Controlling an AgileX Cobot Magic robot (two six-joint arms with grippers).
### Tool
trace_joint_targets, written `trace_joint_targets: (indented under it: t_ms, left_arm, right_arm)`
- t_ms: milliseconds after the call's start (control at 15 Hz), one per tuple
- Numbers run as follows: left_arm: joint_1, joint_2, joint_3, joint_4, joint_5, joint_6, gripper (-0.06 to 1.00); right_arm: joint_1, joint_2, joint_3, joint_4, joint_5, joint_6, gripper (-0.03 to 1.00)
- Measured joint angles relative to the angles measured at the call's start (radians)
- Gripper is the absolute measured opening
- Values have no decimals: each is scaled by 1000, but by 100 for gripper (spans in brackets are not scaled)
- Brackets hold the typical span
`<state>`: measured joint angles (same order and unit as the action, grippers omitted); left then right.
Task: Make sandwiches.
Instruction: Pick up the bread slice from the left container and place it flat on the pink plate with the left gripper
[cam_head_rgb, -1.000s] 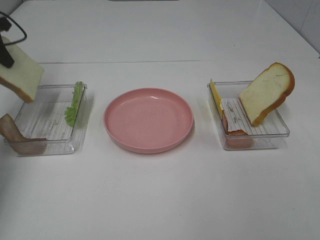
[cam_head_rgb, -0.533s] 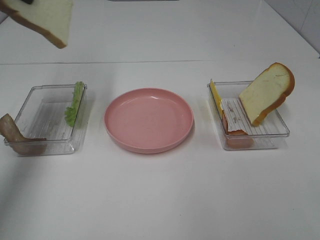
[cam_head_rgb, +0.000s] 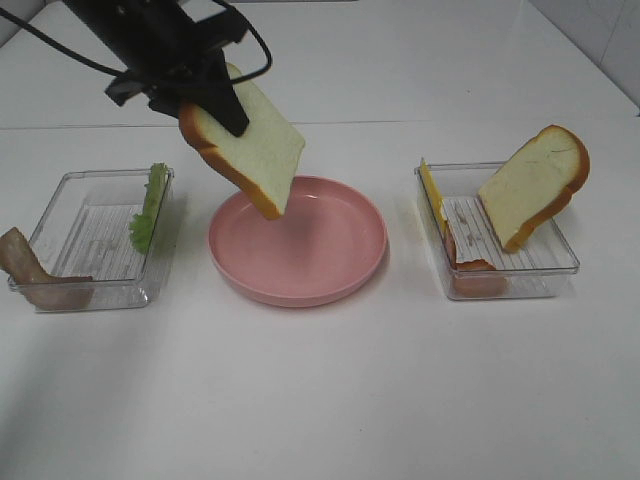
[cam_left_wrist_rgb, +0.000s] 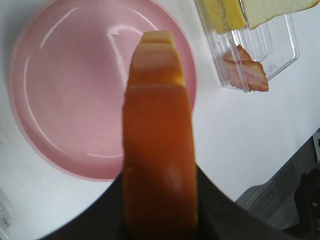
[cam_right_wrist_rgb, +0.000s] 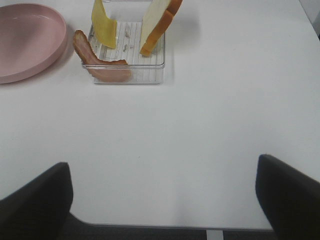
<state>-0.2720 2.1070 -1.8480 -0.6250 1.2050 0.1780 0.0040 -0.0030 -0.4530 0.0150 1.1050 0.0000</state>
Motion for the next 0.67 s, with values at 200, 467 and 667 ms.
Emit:
trace_joint_targets:
  t_ms: [200,467,667]
  left_arm:
    - [-28,67,0,-4,-70,-29,21]
    - [-37,144,0,-42,-167,-52,21]
    - [-68,195,0,-76,-210,-51,21]
  right_arm:
    - [0,0,0,0,0,0,96]
    - [0,0,0,0,0,0,96]
    - [0,0,0,0,0,0,96]
